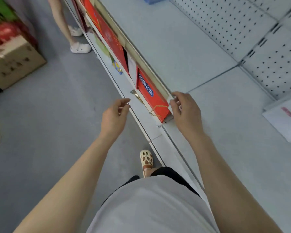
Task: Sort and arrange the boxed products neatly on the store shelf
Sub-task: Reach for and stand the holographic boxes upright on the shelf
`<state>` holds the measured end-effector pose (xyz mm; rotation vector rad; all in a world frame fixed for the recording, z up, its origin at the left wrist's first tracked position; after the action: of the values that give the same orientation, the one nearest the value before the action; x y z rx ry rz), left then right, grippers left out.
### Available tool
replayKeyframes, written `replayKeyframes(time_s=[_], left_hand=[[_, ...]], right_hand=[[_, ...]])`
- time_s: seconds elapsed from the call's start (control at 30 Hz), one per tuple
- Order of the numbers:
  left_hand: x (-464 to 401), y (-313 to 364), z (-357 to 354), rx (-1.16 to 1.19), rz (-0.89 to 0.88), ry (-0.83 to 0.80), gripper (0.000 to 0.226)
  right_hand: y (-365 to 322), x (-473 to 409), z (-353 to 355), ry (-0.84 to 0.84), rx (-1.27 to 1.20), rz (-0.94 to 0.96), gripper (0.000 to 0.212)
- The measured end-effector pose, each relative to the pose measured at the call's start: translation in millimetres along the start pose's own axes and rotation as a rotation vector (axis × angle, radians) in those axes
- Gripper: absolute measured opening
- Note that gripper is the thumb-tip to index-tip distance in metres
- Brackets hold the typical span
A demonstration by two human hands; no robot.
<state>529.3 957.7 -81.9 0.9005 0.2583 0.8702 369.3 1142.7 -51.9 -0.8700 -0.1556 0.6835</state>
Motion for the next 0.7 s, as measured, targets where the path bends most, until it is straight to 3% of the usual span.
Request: replayKeyframes(time_s=[0.33,0.7], left_hand=[[-209.8,18.8,53.2,-0.153,-0.015,0.008,0.025],[-466.4,29.8,120.8,-0.285,-0.313,-0.152,0.028]], right_hand=[[-38.1,-224.2,-64.7,-0.015,0.001,0.018,0.03],[-64.7,-426.2,-137.3,0.066,0.155,-0.224,0.047]])
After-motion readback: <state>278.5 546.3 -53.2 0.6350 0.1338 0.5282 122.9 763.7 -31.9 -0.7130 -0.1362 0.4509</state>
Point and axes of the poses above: each hand's wrist, its own x-axis away from the middle knuckle, its own z-axis out of the back of the hand, y = z × x, the point moved 5 cm from there along -x, towards the middle knuckle, and after that the axes turned 9 degrees about -x, right-handed, at the moved point
